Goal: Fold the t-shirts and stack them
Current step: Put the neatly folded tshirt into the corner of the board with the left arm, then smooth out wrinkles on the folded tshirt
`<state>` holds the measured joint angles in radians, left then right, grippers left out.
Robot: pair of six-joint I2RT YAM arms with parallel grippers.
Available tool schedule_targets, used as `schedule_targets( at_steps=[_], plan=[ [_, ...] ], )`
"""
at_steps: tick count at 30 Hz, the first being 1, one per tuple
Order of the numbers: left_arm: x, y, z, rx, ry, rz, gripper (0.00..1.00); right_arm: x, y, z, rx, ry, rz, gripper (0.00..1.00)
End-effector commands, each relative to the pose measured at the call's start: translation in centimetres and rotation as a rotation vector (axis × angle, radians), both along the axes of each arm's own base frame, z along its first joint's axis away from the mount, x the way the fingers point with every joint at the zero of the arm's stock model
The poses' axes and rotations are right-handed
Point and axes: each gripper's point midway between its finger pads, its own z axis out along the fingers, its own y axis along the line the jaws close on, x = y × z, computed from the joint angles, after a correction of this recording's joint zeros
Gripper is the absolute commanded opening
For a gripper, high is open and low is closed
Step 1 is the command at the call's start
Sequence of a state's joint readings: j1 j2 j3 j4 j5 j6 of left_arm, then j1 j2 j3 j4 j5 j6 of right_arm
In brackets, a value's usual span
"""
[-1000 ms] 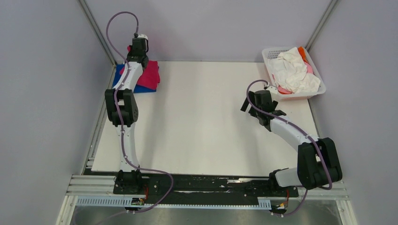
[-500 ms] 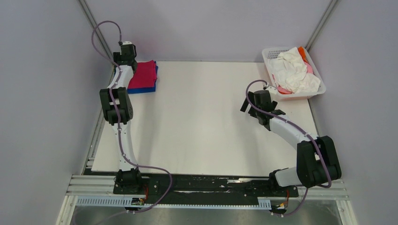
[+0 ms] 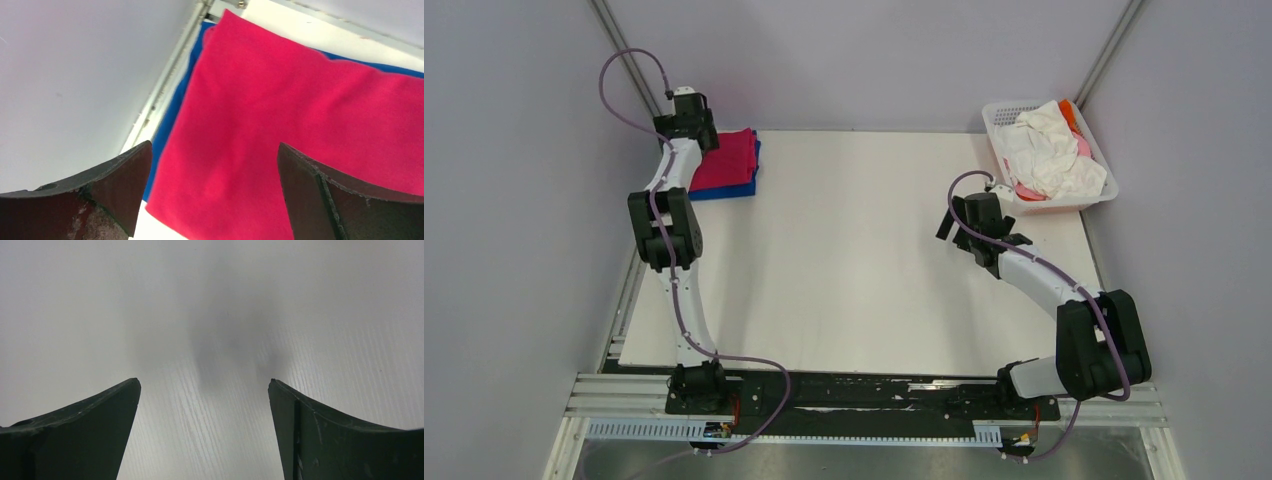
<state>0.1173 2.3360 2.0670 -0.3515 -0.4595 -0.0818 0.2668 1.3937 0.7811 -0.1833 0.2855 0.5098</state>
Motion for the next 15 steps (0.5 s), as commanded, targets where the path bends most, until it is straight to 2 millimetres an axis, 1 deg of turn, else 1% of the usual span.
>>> schedule_targets(
  at_steps=[1,2,3,4,5,6,7,8,10,12,13,14,15],
  plan=[
    [-0.3,-4.0,8.6,-0.209,-0.241,-0.076,1.0,1.2,0.3,2.0,0.019,-0.057,0.005,1.0],
    [-0.6,-5.2,9.1,-0.268,-0.275,-0.111,1.0,1.2,0.4,1.9,0.021,-0.056,0.008,1.0],
    [-0.8,-5.8,9.2,-0.296,-0.29,-0.127,1.0,1.2,0.4,1.9,0.023,-0.054,0.01,1.0],
    [-1.0,-7.0,9.6,-0.352,-0.328,-0.164,1.0,1.2,0.6,1.9,0.026,-0.052,0.013,1.0],
    [-1.1,-7.6,9.8,-0.377,-0.347,-0.181,1.0,1.2,0.6,1.8,0.029,-0.051,0.016,1.0],
    [-1.6,-8.5,9.1,-0.435,-0.363,-0.194,1.0,1.2,0.7,1.8,0.033,-0.05,0.019,1.0],
    [-1.8,-9.0,9.4,-0.461,-0.39,-0.205,1.0,1.1,0.8,1.8,0.035,-0.048,0.021,1.0],
    [-1.8,-9.9,9.5,-0.514,-0.405,-0.222,1.0,1.1,0.8,1.7,0.039,-0.047,0.022,1.0],
    [-1.9,-11.4,9.0,-0.579,-0.422,-0.278,1.0,1.0,0.9,1.7,0.041,-0.046,0.027,1.0],
    [-1.9,-12.1,7.8,-0.617,-0.412,-0.294,1.0,0.9,0.8,1.7,0.04,-0.045,0.025,1.0],
    [-1.9,-12.1,6.8,-0.63,-0.388,-0.287,1.0,0.9,0.8,1.7,0.041,-0.046,0.025,1.0],
    [-1.9,-12.3,6.4,-0.639,-0.376,-0.293,1.0,0.9,0.8,1.7,0.04,-0.047,0.023,1.0],
    [-2.2,-12.5,5.0,-0.654,-0.339,-0.286,1.0,0.9,0.8,1.7,0.041,-0.047,0.023,1.0]
  ],
)
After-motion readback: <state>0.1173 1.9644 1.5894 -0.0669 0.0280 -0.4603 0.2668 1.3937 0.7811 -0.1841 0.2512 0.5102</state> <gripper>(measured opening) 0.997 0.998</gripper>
